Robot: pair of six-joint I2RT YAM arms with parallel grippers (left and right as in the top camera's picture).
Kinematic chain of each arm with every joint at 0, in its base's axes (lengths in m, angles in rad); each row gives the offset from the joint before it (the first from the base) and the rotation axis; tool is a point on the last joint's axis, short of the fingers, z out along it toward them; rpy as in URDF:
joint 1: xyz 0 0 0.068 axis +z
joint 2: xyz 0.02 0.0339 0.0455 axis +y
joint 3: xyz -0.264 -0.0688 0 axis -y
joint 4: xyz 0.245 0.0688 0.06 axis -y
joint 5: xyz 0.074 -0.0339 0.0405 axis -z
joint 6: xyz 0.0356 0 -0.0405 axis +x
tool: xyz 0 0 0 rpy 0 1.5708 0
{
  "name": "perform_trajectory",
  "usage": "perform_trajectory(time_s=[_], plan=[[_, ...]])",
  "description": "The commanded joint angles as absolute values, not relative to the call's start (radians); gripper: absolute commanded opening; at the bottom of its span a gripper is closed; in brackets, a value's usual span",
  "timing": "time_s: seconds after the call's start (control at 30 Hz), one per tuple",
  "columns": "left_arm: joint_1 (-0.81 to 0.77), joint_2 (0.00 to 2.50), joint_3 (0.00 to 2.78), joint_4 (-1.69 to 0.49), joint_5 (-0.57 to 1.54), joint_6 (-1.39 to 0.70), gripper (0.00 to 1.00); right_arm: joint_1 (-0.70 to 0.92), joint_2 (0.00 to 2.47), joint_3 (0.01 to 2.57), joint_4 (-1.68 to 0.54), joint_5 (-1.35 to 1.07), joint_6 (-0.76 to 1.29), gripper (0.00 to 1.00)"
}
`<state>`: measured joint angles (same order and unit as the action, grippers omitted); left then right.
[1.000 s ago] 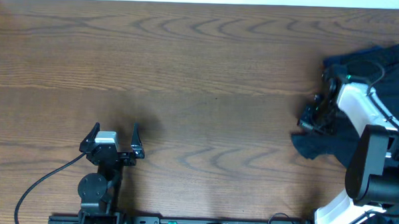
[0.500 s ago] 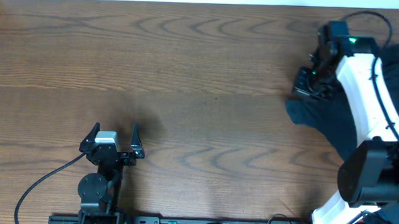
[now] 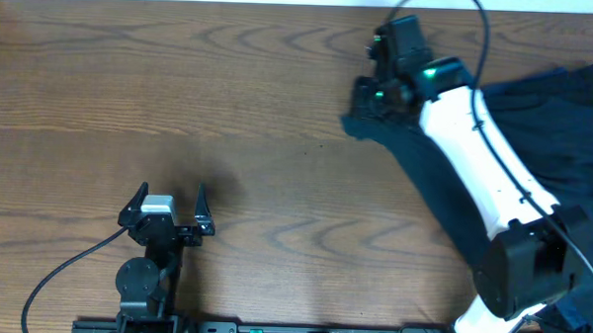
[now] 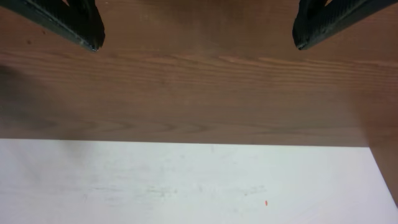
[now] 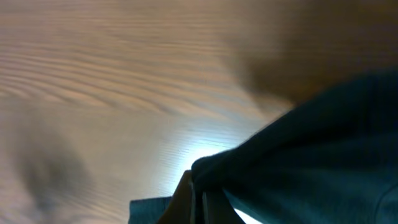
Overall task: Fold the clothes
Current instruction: 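Drag the black T-shirt leftward across the table with the right gripper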
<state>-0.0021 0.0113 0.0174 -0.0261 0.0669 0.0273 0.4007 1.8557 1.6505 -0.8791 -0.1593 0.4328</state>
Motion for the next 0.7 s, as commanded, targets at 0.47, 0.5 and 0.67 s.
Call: perform_trajectory(time_s=[0.47, 0.5, 0.67], plan=[[-0.003, 0.005, 0.004, -0.064, 0.073, 0.038, 0.98, 0.773, 2.196, 1.672, -0.320, -0.241, 0.349, 0.01], [-0.003, 0.005, 0.004, -0.064, 0.073, 0.038, 0.98, 0.785, 2.196, 1.672, -0.317, -0.233, 0.318, 0.01], [-0.003, 0.005, 0.004, -0.064, 0.073, 0.038, 0.98, 0.805, 2.185, 1.686, -0.315, -0.230, 0.268, 0.08]])
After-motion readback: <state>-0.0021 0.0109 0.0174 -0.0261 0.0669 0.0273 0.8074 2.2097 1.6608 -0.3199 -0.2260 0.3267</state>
